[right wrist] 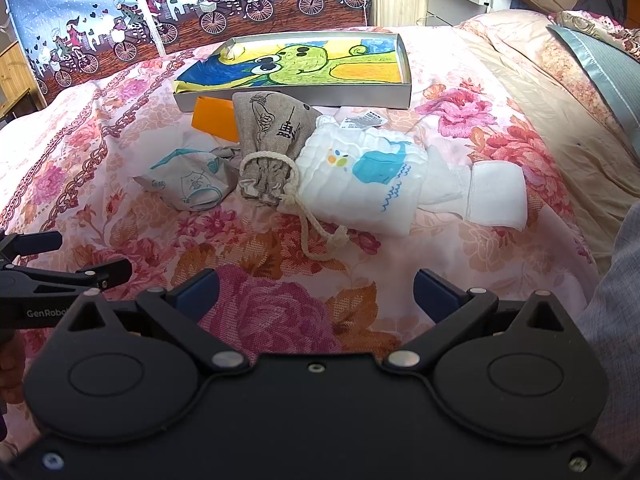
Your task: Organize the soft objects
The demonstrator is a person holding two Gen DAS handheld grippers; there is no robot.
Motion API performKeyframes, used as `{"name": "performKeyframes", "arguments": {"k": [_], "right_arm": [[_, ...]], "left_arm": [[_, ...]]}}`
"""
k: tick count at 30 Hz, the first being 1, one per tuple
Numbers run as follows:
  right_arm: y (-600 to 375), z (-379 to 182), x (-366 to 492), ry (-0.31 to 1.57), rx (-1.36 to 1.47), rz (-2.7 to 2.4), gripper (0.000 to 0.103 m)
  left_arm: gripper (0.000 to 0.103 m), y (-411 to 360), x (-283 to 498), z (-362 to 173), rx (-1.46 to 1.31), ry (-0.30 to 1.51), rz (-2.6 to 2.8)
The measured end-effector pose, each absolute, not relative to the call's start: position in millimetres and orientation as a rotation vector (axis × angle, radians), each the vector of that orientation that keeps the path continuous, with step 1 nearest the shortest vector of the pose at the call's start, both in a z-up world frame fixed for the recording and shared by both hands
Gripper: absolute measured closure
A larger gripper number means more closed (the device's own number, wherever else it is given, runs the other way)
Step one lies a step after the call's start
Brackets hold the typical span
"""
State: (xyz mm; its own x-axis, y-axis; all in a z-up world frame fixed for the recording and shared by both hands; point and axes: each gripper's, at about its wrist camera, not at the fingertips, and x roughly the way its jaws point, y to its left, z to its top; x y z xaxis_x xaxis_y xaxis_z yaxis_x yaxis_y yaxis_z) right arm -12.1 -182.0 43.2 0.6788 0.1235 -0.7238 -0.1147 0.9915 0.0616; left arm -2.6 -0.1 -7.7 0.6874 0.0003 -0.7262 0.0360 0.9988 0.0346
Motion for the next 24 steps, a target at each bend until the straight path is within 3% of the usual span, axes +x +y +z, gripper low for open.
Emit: {"name": "performKeyframes", "arguments": {"k": [24], "right_arm": [[-180.7, 40.6, -9.8, 0.820, 0.013, 0.131, 0.000]], "left_arm": [[0.001, 0.6, -2.7, -10.1, 0.052, 0.817, -0.019]]}}
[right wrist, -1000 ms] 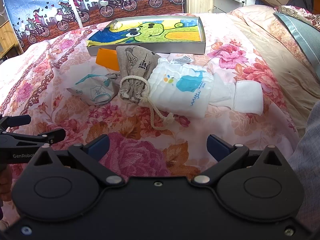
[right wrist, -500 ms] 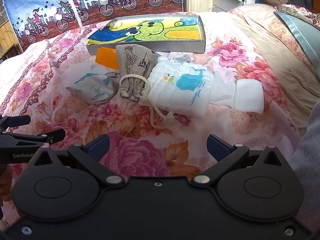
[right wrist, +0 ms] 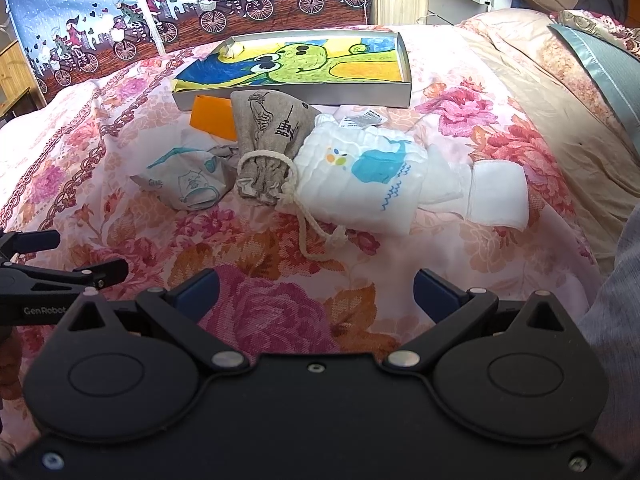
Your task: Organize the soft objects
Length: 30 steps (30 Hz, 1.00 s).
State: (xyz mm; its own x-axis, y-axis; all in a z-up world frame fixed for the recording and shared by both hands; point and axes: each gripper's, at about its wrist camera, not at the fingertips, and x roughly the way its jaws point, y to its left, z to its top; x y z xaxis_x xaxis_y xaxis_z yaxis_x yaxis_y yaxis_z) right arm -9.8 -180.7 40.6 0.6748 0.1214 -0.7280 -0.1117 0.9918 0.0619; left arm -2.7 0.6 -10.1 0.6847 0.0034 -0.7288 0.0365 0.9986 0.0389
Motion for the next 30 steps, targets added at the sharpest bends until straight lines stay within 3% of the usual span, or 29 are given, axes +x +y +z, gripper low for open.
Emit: {"name": "performKeyframes", "arguments": {"k": [17, 30], "right_arm": [[-170.1, 44.6, 11.2, 0.722, -0.042, 0.210, 0.000], [-157.0, 60.3, 75.0, 0.581, -0.175, 0.316, 0.000]], "left_arm": [[0.001, 11.2, 19.0, 20.2, 0.085, 0.859, -0.062], [0.001, 19.2, 63.1, 10.7, 0.028, 0.715, -0.243]]}}
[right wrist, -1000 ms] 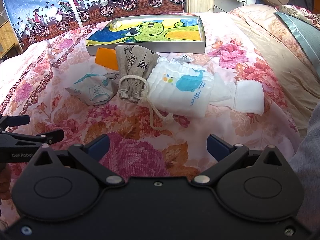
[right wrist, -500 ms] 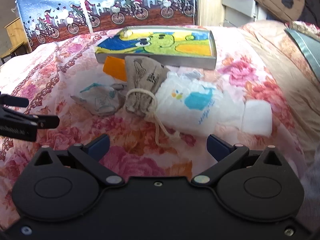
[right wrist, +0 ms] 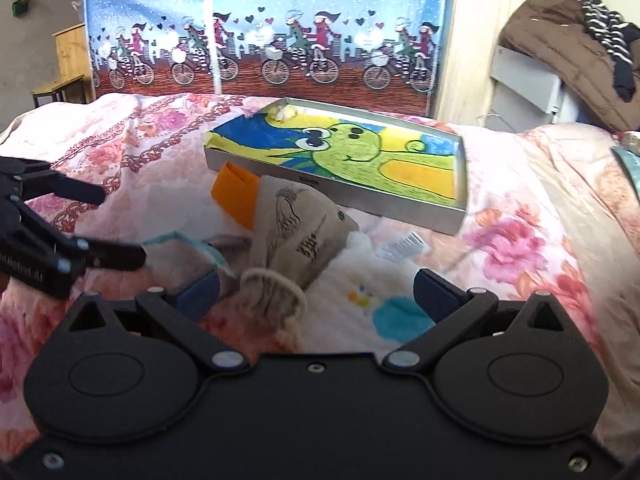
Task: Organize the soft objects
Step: 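Grasp the burlap drawstring bag with the right gripper while the left grasps the grey-blue pouch, then carry the burlap bag and grey-blue pouch over the tray and release both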
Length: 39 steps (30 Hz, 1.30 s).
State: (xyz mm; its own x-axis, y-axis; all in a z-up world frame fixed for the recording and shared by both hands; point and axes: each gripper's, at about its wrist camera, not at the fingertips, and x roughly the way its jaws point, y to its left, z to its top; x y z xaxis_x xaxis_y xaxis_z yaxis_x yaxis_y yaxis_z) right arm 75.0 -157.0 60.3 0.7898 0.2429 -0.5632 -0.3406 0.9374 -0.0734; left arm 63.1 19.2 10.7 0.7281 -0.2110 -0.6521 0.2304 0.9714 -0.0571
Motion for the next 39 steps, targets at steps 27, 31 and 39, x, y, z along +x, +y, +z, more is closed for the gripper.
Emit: {"name": "performKeyframes", "arguments": {"k": [27, 31, 39], "right_arm": [[-120.8, 20.3, 168.3, 0.868, -0.051, 0.415, 0.077], [-119.0, 18.8, 168.6, 0.879, -0.036, 0.422, 0.085], [-142.8, 45.5, 161.5, 0.879, 0.157, 0.467, 0.090]], "left_arm": [[0.072, -16.7, 98.3, -13.4, 0.302, 0.773, -0.560], [0.079, -13.8, 101.2, -11.0, 0.258, 0.809, -0.549], [0.085, 1.0, 96.5, 4.7, 0.121, 0.828, -0.508]]}}
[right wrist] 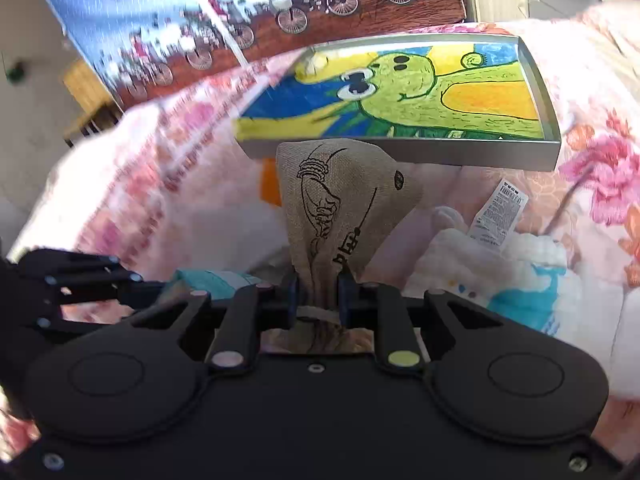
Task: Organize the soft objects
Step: 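Carry the burlap bag and grey-blue pouch over the tray and release both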
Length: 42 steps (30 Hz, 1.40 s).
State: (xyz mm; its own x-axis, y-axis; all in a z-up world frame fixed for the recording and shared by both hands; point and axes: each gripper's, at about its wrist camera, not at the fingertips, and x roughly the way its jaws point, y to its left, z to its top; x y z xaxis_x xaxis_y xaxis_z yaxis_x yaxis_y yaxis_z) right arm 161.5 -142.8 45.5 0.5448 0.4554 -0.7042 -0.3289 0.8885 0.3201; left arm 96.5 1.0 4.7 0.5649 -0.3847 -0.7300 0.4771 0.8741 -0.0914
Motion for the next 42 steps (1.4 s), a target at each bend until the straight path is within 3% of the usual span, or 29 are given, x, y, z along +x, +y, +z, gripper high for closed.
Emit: {"name": "performKeyframes", "arguments": {"k": [12, 26, 34, 42], "right_arm": [[-194.0, 98.3, 146.5, 0.811, 0.438, 0.507, 0.090], [-202.1, 161.3, 203.3, 0.534, 0.430, 0.492, 0.089], [-183.7, 132.6, 257.7, 0.426, 0.425, 0.404, 0.089], [-164.9, 66.8, 299.5, 0.478, 0.363, 0.309, 0.089]], "left_arm": [[0.086, 29.5, 90.2, 53.1, -0.122, 0.751, -0.437], [0.086, 38.7, 156.6, 113.7, -0.242, 0.583, -0.352], [0.086, 35.5, 229.5, 98.5, -0.327, 0.559, -0.244], [0.086, 20.4, 288.0, 59.4, -0.356, 0.573, -0.156]]}}
